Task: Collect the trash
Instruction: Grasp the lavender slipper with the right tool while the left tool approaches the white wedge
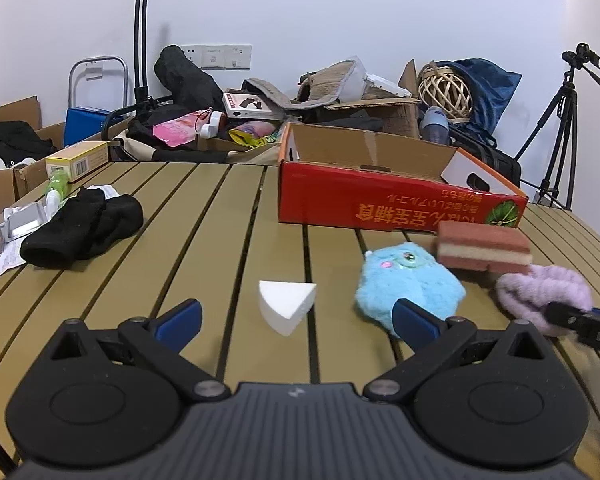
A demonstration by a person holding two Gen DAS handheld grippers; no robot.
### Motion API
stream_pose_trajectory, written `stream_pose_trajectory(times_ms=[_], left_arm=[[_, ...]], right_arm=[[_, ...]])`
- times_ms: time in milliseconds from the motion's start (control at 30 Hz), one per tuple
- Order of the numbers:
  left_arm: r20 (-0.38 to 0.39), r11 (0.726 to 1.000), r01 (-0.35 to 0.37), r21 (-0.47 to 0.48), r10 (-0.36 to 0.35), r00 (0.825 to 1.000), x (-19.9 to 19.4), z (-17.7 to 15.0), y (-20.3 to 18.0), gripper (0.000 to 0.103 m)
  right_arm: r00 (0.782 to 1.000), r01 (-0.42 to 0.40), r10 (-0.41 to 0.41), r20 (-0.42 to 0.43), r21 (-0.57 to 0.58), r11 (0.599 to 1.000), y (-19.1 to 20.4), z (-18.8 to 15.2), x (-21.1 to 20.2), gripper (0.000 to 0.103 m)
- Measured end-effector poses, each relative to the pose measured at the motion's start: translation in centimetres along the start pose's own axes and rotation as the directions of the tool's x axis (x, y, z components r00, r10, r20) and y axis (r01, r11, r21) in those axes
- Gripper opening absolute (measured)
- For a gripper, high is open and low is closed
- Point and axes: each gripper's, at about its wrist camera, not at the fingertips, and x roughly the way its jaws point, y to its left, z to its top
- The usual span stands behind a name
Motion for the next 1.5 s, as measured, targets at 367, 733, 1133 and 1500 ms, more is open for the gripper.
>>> stream_pose_trajectory(times_ms=[367, 733, 1133, 1500], left_arm=[[-0.020, 1.000, -0.018, 0.011, 0.018, 1.000, 1.6, 0.2, 0.8, 0.103], [-0.022, 1.000, -0.004, 0.022, 0.005, 1.000, 2.8, 0.3, 0.8, 0.103], [-0.059, 1.000, 0.005, -0.017, -0.006, 0.998, 4.4, 0.3, 1.3, 0.087], [-0.066, 0.999, 0.032, -0.017, -0.033, 0.997, 4.8, 0.3, 1.2, 0.065]], right_arm=[[0.990, 0.019, -0.028, 0.137, 0.072, 0.997, -1.7, 0.4, -3.4, 0.032], [0.971, 0.057, -0.086, 0.222, 0.133, 0.990, -3.5, 0.6, -5.0, 0.032], [0.967, 0.068, -0.099, 0.236, 0.137, 0.988, -3.8, 0.1, -5.3, 0.032], [0.969, 0.063, -0.090, 0.228, 0.124, 0.990, -3.6, 0.0, -5.2, 0.032]])
